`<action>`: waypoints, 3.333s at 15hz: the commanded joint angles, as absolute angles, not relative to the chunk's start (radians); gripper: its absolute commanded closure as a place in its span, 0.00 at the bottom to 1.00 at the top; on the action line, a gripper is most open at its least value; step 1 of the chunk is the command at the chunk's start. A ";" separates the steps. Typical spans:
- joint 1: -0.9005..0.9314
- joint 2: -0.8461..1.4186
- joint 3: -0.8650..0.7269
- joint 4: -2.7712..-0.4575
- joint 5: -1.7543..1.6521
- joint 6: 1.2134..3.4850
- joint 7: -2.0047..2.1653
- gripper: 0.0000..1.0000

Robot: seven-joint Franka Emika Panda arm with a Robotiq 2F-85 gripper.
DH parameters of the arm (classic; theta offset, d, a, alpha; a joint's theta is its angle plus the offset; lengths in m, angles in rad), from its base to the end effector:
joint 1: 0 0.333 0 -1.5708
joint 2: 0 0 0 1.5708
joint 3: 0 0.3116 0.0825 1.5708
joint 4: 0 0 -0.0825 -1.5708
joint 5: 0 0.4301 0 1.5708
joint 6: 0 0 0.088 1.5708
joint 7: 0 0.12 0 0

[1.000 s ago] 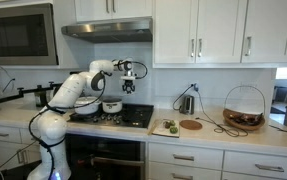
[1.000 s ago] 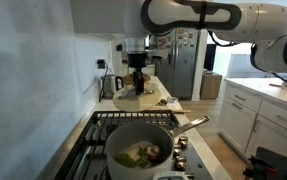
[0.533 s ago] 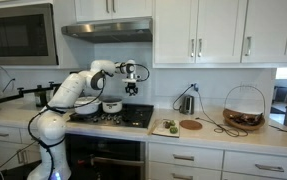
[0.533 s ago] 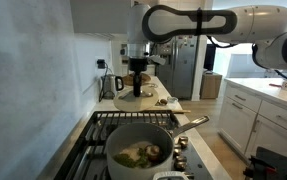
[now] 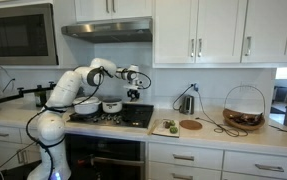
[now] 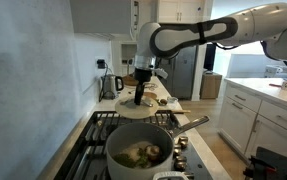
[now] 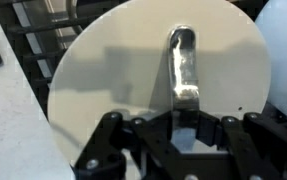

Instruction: Remove the lid from the white pot on the right side of the stove

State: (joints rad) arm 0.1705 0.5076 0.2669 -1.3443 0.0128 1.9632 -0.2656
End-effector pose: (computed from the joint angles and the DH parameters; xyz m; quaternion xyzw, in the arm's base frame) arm 0.7021 0.2889 0.4266 -0.9421 -0.3218 -0.0579 0.0744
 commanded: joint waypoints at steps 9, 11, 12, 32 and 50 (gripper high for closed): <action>0.177 0.372 0.224 -1.657 0.015 2.257 -0.235 1.00; 0.182 0.375 0.215 -1.670 0.003 2.282 -0.222 1.00; 0.183 0.377 0.212 -1.676 0.001 2.291 -0.215 1.00; 0.170 0.484 0.181 -1.590 0.007 2.276 -0.211 1.00; 0.175 0.572 0.169 -1.466 -0.006 2.246 -0.202 0.45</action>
State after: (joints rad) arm 0.1646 0.5738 0.1801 -1.5032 0.0086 2.2767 -0.2280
